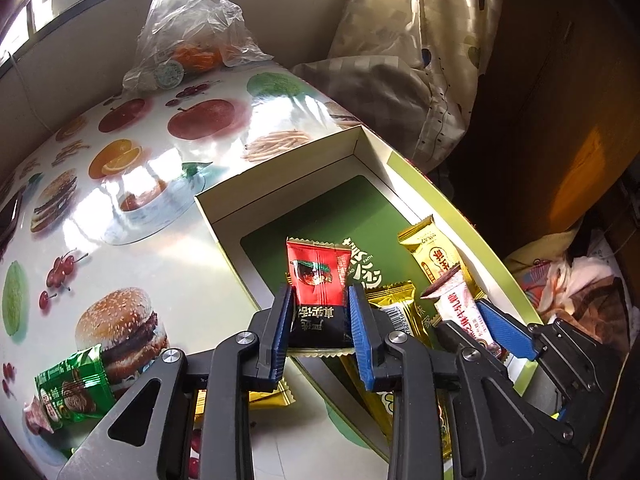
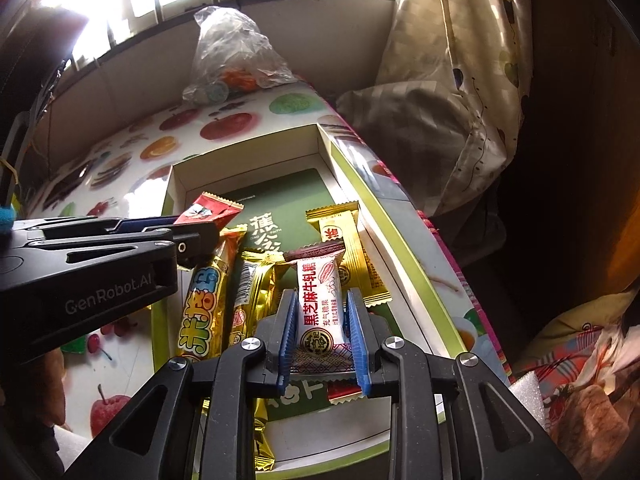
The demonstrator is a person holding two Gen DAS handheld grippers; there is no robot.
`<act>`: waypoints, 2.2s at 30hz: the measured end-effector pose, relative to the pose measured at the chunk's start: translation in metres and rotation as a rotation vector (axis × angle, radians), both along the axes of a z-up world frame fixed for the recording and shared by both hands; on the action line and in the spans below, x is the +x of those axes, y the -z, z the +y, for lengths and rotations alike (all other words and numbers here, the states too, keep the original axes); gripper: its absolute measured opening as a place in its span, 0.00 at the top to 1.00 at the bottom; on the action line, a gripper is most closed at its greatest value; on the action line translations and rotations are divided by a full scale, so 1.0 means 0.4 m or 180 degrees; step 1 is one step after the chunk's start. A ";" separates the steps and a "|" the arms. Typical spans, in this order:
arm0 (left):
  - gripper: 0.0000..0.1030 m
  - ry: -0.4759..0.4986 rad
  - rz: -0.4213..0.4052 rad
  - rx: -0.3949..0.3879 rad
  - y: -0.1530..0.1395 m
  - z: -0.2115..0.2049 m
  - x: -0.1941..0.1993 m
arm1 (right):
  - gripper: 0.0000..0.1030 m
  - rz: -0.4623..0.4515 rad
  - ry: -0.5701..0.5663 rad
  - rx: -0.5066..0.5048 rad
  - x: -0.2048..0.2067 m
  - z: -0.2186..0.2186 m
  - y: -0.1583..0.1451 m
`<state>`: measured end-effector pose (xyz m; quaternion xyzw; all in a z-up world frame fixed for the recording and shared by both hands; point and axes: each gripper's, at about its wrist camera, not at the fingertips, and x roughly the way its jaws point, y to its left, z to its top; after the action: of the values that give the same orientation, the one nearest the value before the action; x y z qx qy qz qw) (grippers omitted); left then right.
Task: Organize snacks
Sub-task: 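Lower both snacks into the box and open both grippers, then withdraw both grippers from the box toward the green biscuit packs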
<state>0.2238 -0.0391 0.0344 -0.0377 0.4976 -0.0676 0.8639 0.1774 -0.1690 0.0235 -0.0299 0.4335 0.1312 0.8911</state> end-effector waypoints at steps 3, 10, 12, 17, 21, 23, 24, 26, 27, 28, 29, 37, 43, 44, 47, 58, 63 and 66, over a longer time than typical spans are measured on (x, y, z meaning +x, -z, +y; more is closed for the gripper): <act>0.70 0.0012 -0.0006 0.0025 -0.001 -0.004 -0.002 | 0.72 0.0007 -0.0004 0.0003 0.001 0.004 0.000; 0.63 0.0032 -0.0036 -0.0032 -0.008 -0.004 -0.009 | 0.60 0.0017 -0.0015 0.0075 0.000 0.007 -0.001; 0.63 0.0032 -0.0046 -0.0043 -0.012 -0.003 -0.013 | 0.57 0.0019 -0.0001 0.0105 -0.002 0.005 -0.001; 0.62 0.0028 -0.0076 -0.0051 -0.024 0.003 -0.024 | 0.52 0.0008 -0.0001 0.0179 -0.008 0.008 -0.008; 0.62 -0.0018 -0.0108 -0.0060 -0.035 0.014 -0.035 | 0.51 -0.0007 -0.0002 0.0240 -0.017 0.012 -0.018; 0.62 -0.0022 -0.0117 -0.0044 -0.041 0.019 -0.043 | 0.49 -0.0013 0.0001 0.0288 -0.022 0.012 -0.025; 0.62 -0.0029 -0.0119 -0.0043 -0.043 0.024 -0.046 | 0.49 -0.0024 -0.0001 0.0319 -0.026 0.011 -0.029; 0.62 -0.0060 -0.0135 -0.0017 -0.050 0.032 -0.055 | 0.48 -0.0043 0.0010 0.0336 -0.032 0.012 -0.036; 0.62 -0.0064 -0.0142 -0.0012 -0.054 0.035 -0.059 | 0.47 -0.0050 0.0015 0.0346 -0.035 0.011 -0.040; 0.62 -0.0073 -0.0152 -0.0013 -0.058 0.039 -0.064 | 0.47 -0.0051 0.0013 0.0360 -0.036 0.011 -0.042; 0.62 -0.0076 -0.0165 -0.0012 -0.063 0.041 -0.068 | 0.47 -0.0050 0.0021 0.0368 -0.039 0.011 -0.045; 0.62 -0.0102 -0.0258 0.0040 -0.105 0.052 -0.105 | 0.46 -0.0127 0.0000 0.0511 -0.071 0.017 -0.090; 0.62 -0.0150 -0.0340 0.0124 -0.138 0.084 -0.153 | 0.46 -0.0220 0.0029 0.0677 -0.116 0.037 -0.123; 0.62 -0.0161 -0.0354 0.0124 -0.143 0.090 -0.162 | 0.46 -0.0240 0.0010 0.0685 -0.125 0.045 -0.129; 0.62 -0.0187 -0.0402 0.0124 -0.161 0.107 -0.190 | 0.46 -0.0278 -0.0009 0.0725 -0.148 0.064 -0.146; 0.62 -0.0251 -0.0550 0.0177 -0.221 0.168 -0.271 | 0.45 -0.0389 0.0011 0.0801 -0.222 0.116 -0.195; 0.62 -0.0345 -0.0616 0.0194 -0.245 0.215 -0.313 | 0.45 -0.0442 0.0023 0.0819 -0.253 0.145 -0.218; 0.62 -0.0364 -0.0676 0.0199 -0.259 0.233 -0.338 | 0.45 -0.0462 0.0034 0.0837 -0.267 0.157 -0.233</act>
<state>0.0886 0.0542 0.1381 -0.0317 0.4022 -0.0064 0.9150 0.0707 -0.1064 0.1165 0.0800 0.3472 0.1796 0.9170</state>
